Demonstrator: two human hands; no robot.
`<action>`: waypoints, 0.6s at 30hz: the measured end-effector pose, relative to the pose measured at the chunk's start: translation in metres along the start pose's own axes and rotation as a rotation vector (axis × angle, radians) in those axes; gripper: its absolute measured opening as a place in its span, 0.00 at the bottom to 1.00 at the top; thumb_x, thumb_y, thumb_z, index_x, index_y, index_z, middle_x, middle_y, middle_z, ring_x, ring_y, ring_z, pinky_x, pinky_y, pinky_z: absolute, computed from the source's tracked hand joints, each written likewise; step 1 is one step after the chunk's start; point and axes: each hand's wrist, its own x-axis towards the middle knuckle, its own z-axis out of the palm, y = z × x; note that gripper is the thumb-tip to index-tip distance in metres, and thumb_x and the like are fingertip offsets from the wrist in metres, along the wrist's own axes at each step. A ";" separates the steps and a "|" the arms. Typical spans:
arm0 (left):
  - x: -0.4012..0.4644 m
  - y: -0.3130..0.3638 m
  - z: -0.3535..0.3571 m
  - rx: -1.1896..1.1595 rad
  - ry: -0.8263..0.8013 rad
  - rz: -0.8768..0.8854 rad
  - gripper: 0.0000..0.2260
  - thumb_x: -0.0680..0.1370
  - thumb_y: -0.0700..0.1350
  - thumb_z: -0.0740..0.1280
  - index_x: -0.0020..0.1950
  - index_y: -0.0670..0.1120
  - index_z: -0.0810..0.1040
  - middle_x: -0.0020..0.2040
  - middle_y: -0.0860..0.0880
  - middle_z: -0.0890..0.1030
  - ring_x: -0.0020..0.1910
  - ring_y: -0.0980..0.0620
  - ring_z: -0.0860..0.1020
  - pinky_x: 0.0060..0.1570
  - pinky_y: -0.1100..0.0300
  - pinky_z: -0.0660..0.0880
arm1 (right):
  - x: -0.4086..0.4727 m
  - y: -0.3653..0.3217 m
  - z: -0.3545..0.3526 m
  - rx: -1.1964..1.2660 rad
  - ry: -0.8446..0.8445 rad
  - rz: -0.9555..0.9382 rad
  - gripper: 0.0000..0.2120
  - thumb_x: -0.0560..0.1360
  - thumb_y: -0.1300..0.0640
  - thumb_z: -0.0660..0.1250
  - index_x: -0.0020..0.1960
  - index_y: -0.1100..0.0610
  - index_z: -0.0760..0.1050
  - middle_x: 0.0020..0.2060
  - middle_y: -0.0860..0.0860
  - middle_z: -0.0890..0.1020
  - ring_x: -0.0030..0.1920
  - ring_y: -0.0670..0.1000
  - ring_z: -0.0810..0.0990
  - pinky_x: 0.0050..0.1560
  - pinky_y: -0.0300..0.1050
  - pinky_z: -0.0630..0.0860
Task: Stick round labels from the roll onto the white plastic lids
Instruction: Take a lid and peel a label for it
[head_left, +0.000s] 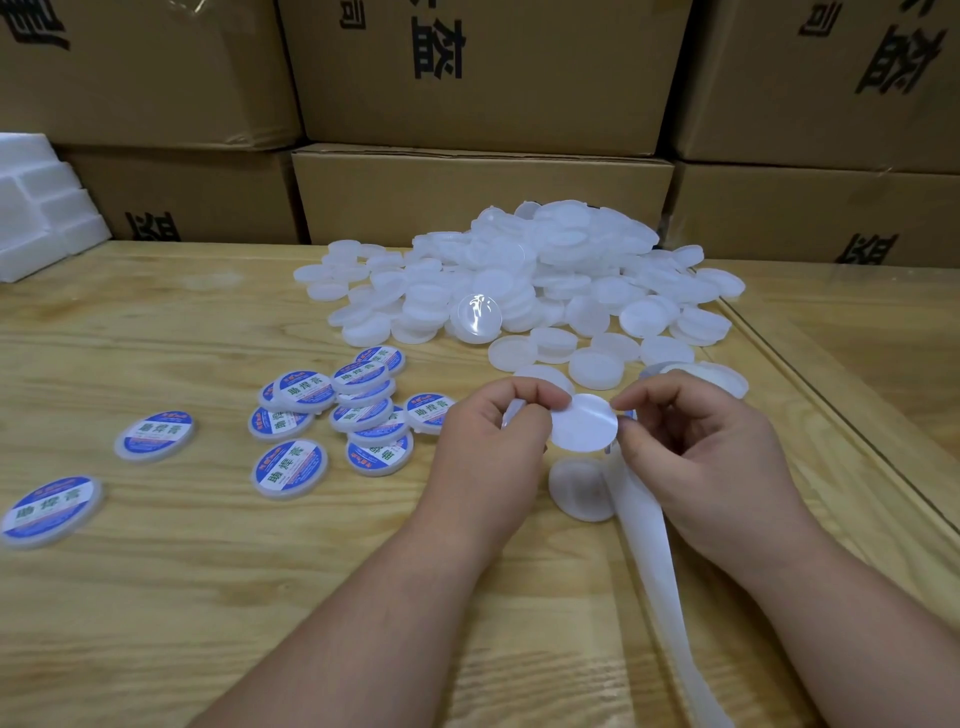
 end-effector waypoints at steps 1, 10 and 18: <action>0.000 0.000 0.000 -0.001 -0.005 0.000 0.12 0.67 0.45 0.62 0.39 0.55 0.84 0.37 0.61 0.80 0.37 0.58 0.74 0.41 0.64 0.71 | 0.000 0.000 0.000 -0.004 -0.004 -0.002 0.11 0.70 0.59 0.71 0.43 0.43 0.82 0.32 0.41 0.75 0.32 0.44 0.71 0.34 0.32 0.69; 0.000 0.000 0.000 0.010 -0.032 -0.015 0.12 0.67 0.46 0.62 0.41 0.56 0.85 0.36 0.59 0.80 0.34 0.56 0.71 0.34 0.65 0.70 | -0.001 -0.002 0.000 -0.028 -0.011 -0.031 0.17 0.72 0.69 0.69 0.41 0.46 0.82 0.37 0.48 0.78 0.32 0.44 0.72 0.35 0.31 0.70; -0.001 0.003 -0.003 -0.161 -0.115 0.062 0.16 0.66 0.52 0.66 0.50 0.51 0.84 0.38 0.49 0.80 0.36 0.50 0.72 0.36 0.61 0.71 | 0.001 0.000 0.000 0.112 0.094 0.102 0.12 0.74 0.64 0.74 0.41 0.47 0.84 0.32 0.51 0.80 0.34 0.45 0.76 0.35 0.36 0.74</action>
